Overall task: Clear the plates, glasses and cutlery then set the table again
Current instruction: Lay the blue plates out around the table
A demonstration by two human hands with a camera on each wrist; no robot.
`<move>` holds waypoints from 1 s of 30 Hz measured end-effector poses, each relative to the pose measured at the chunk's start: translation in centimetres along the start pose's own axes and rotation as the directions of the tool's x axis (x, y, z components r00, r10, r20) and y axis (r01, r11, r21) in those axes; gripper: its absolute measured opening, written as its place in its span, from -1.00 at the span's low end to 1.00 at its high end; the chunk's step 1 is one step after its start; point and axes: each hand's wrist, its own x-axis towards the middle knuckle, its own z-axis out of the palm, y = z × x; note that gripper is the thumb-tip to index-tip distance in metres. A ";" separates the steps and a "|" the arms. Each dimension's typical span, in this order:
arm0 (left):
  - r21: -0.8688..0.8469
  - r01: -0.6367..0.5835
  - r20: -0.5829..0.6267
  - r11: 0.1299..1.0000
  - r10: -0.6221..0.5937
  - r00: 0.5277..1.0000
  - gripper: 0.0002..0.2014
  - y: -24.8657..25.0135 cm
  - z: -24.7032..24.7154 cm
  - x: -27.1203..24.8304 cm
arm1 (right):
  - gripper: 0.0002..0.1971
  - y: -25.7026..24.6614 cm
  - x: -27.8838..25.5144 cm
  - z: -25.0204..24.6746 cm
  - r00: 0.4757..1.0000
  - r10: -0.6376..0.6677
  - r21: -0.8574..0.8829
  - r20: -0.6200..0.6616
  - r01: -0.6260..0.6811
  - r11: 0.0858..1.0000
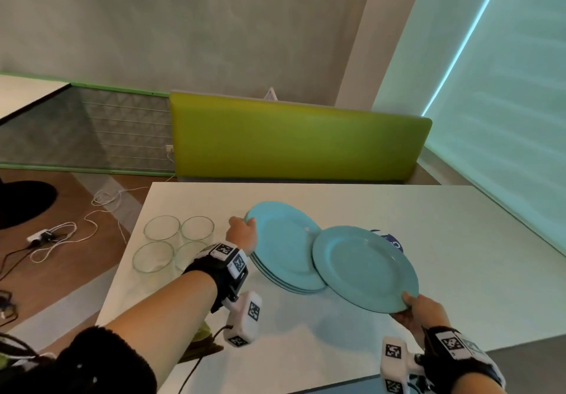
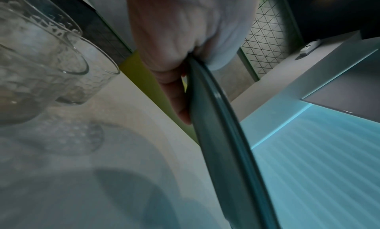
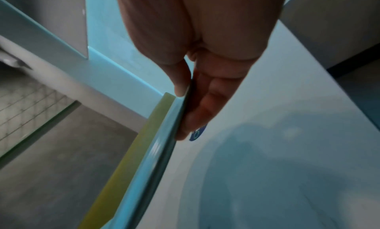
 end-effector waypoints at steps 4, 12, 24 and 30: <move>0.020 -0.002 -0.102 1.000 0.004 0.995 -0.55 0.1 -1.0 0.6 | -0.63 1.2 0.5 -1.2 0.997 0.048 0.034 -0.065 -0.046 0.998; 0.003 -0.015 -0.176 1.000 0.015 0.984 -0.57 0.5 -4.2 1.0 | -0.61 5.2 -0.1 -0.8 0.977 0.155 0.093 -0.146 -0.142 0.985; -0.024 -0.072 -0.098 0.997 0.069 0.993 -0.59 -1.2 -7.8 1.3 | -0.63 10.0 -3.5 3.1 0.962 0.213 0.056 -0.170 -0.207 0.977; -0.068 -0.079 -0.086 0.995 0.073 0.994 -0.58 -1.5 -8.8 1.6 | -0.68 11.3 -5.3 5.0 0.955 0.264 0.021 -0.135 -0.264 0.964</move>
